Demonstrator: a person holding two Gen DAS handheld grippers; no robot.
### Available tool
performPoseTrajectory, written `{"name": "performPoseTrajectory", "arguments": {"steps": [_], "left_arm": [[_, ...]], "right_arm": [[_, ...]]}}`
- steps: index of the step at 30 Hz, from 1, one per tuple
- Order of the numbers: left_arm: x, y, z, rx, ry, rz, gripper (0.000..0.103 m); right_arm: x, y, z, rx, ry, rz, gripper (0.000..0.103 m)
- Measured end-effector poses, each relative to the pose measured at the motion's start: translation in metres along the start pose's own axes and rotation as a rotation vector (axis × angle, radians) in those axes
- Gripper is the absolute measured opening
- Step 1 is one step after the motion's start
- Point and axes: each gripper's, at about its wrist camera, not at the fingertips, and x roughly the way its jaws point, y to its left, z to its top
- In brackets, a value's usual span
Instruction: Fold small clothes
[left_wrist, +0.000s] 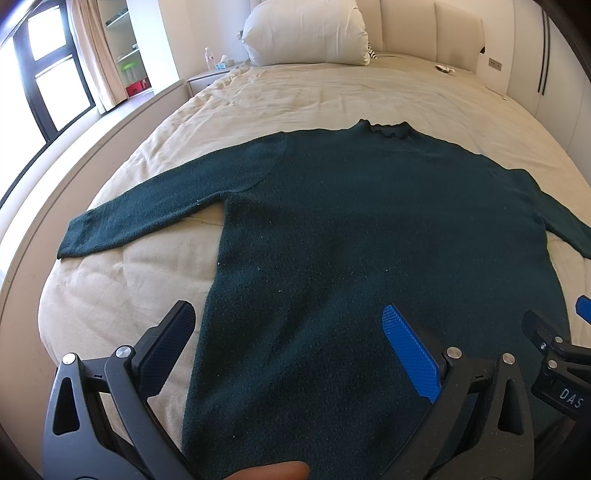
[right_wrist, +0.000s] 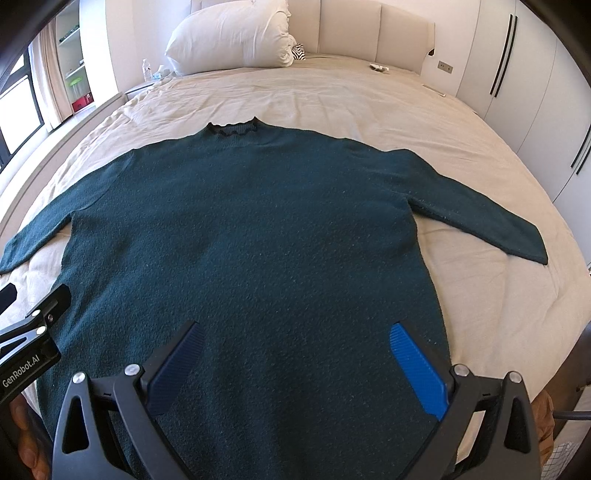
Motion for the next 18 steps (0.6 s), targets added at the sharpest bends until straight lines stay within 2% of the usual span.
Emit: {"name": "performPoseTrajectory", "arguments": {"steps": [18], "left_arm": [[0.0007,0.0009,-0.0017,-0.003,0.005,-0.005,0.103]], "right_arm": [[-0.0002,0.0005,0.0002,0.0,0.002,0.002,0.103]]}}
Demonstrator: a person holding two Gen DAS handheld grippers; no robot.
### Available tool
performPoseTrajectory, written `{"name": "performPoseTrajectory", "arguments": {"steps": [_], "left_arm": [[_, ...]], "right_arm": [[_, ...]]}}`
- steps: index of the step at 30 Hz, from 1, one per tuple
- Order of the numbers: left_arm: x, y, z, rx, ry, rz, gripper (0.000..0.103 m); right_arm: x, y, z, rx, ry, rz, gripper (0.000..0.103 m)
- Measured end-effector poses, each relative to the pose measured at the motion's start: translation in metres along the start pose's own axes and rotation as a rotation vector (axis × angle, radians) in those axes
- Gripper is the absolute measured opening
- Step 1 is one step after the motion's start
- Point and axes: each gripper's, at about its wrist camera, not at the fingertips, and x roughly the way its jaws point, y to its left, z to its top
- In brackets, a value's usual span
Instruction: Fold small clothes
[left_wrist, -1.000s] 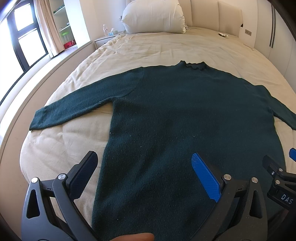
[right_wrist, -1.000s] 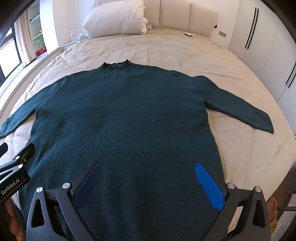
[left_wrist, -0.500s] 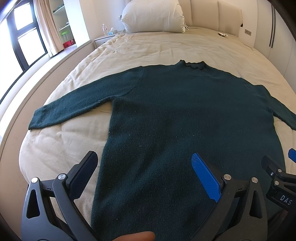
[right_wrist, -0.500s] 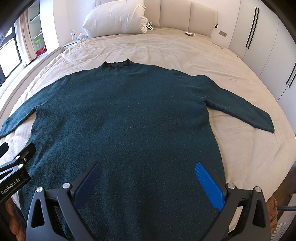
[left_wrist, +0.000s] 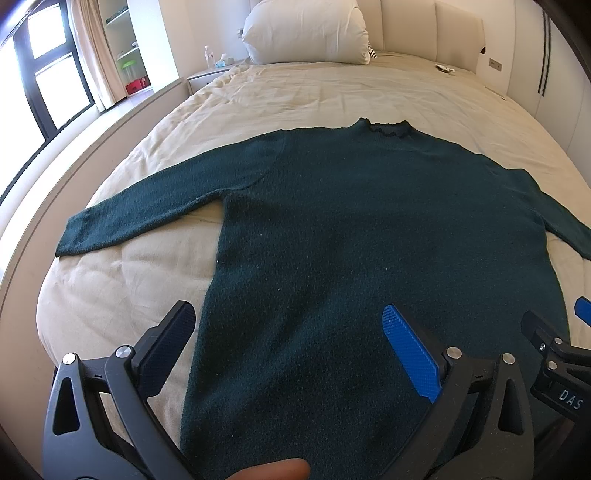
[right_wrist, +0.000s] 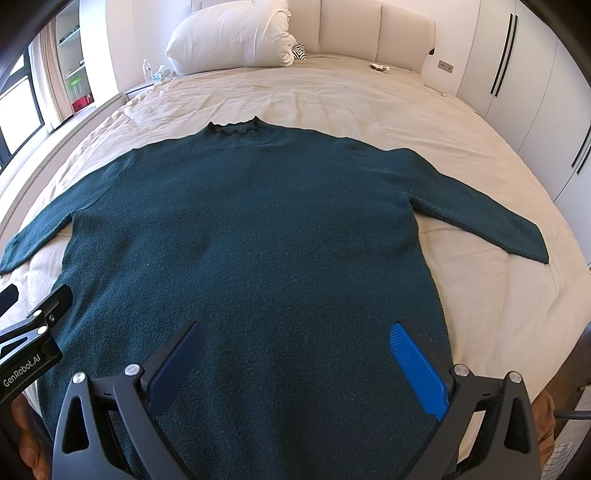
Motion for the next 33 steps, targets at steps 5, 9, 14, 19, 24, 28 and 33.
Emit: {"name": "performPoseTrajectory", "arguments": {"steps": [5,9,14,19,24,28,33], "left_arm": [[-0.0009,0.0,-0.0005,0.0,0.001,-0.001,0.103],[-0.0008,-0.0005,-0.0004,0.0,0.001,0.0,0.103],[-0.0004,-0.0004,-0.0009,0.001,0.004,-0.002,0.103],[-0.0001,-0.0002,-0.0011,0.001,0.004,-0.004,0.103],[0.0006,-0.0001,-0.0009,0.001,0.006,-0.01,0.103],[0.0007,0.0003,0.0002,-0.001,0.008,-0.011,0.103],[0.0019,0.0011,0.001,-0.004,0.011,-0.019,0.103]], "right_arm": [[0.0,0.0008,-0.0013,0.001,0.0,0.001,0.103],[0.0003,0.0016,-0.0017,0.0,0.001,0.0,0.103],[0.0004,0.0019,-0.002,0.0,0.001,0.0,0.103],[0.0003,0.0019,-0.002,0.0,0.001,0.002,0.103],[0.0003,0.0016,-0.0019,0.0,0.002,0.001,0.103],[0.0003,0.0013,-0.0017,0.0,0.002,0.002,0.103],[0.0006,0.002,-0.002,0.0,0.003,0.002,0.103]]}}
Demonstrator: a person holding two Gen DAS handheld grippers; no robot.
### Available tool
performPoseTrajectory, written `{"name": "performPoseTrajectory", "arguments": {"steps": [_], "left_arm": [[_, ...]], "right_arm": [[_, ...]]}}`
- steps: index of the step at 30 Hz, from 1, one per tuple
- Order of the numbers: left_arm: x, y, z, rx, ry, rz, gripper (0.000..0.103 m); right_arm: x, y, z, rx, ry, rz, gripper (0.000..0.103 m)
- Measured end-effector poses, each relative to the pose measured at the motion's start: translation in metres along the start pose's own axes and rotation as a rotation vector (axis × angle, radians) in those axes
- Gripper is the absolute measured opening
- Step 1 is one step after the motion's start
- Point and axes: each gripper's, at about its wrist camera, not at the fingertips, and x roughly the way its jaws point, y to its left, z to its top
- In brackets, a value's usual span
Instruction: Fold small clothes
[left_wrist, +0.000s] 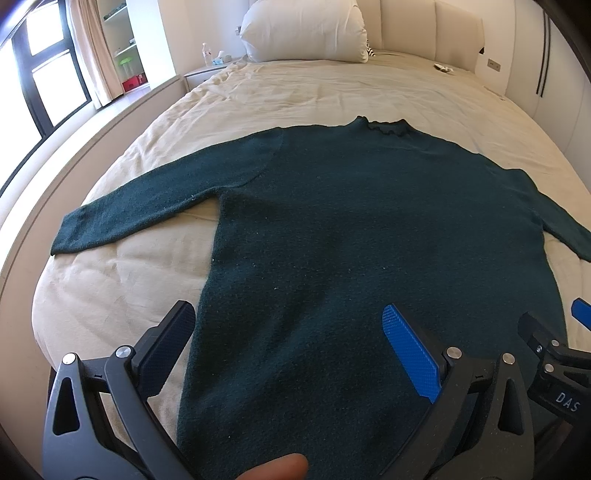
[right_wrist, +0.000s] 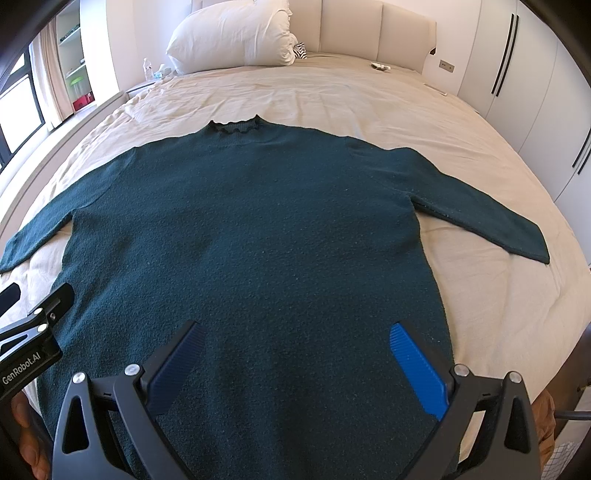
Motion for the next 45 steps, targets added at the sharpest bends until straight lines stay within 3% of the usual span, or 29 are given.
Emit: {"name": "performPoseTrajectory", "arguments": {"steps": [20,27,33,37,45], "left_arm": [[-0.001,0.002,0.001,-0.017,-0.001,-0.007,0.103],[0.003,0.009,0.0,-0.046,0.014,-0.041,0.103],[0.009,0.036,0.0,-0.159,0.029,-0.176,0.103],[0.018,0.076,0.009,-0.302,0.043,-0.384,0.103],[0.038,0.163,0.014,-0.579,0.017,-0.516,0.103]], "right_arm": [[0.0,0.001,-0.001,0.0,0.001,0.0,0.103],[0.0,0.001,0.0,0.0,0.002,0.002,0.103],[-0.001,0.005,0.0,-0.004,0.003,0.011,0.103],[-0.004,0.005,0.008,-0.003,-0.02,0.041,0.103],[-0.019,0.01,0.052,0.032,-0.097,0.202,0.103]]}}
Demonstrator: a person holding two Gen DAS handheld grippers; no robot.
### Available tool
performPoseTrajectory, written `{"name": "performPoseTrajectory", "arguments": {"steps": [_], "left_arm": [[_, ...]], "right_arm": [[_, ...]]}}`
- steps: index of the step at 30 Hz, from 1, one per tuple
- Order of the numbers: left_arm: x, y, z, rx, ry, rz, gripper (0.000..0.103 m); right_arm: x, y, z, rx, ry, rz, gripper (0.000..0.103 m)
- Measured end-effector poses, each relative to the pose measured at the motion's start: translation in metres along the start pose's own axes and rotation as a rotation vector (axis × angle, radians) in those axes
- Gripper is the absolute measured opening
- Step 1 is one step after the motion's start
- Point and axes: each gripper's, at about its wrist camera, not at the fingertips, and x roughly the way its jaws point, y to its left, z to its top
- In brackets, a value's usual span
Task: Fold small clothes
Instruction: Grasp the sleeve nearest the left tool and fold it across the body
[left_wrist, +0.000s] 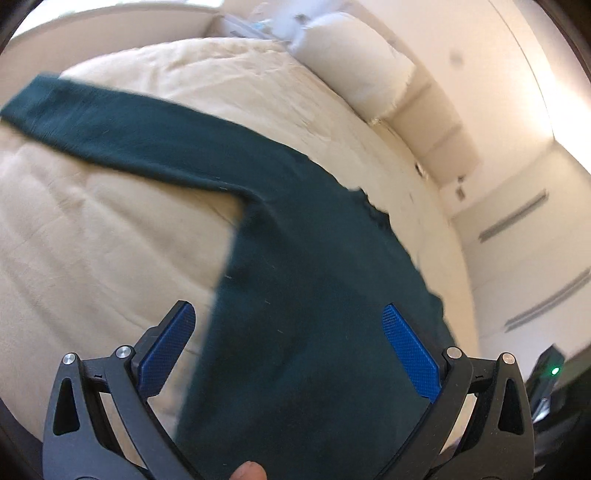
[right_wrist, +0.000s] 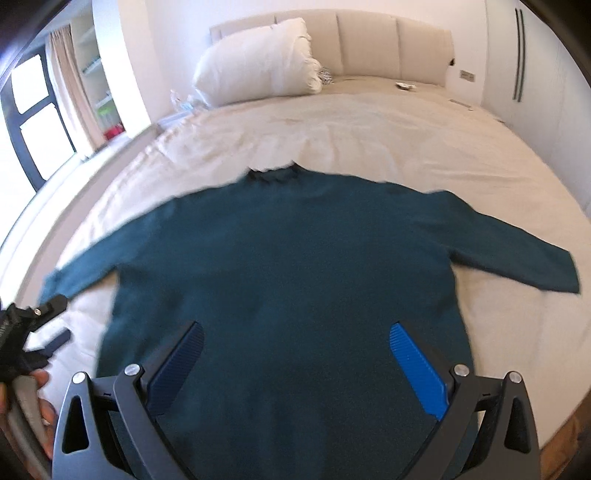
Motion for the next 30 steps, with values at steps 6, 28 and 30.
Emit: {"name": "performPoseTrajectory", "arguments": {"steps": [6,28,30], "left_arm": [[-0.038,0.091,0.051,-0.249,-0.131,-0.015,0.103],[-0.016,0.296,0.159,-0.859,-0.458,-0.062,0.08],[-0.01,0.305,0.165,-0.884,-0.465,-0.067,0.067]], "right_arm": [[0.007,0.017,0.019,0.01,0.008,0.11,0.103],[0.06,0.048,0.024,0.022,0.123,0.2,0.086],[0.061,0.045,0.024,0.029,0.121,0.201,0.085]]}}
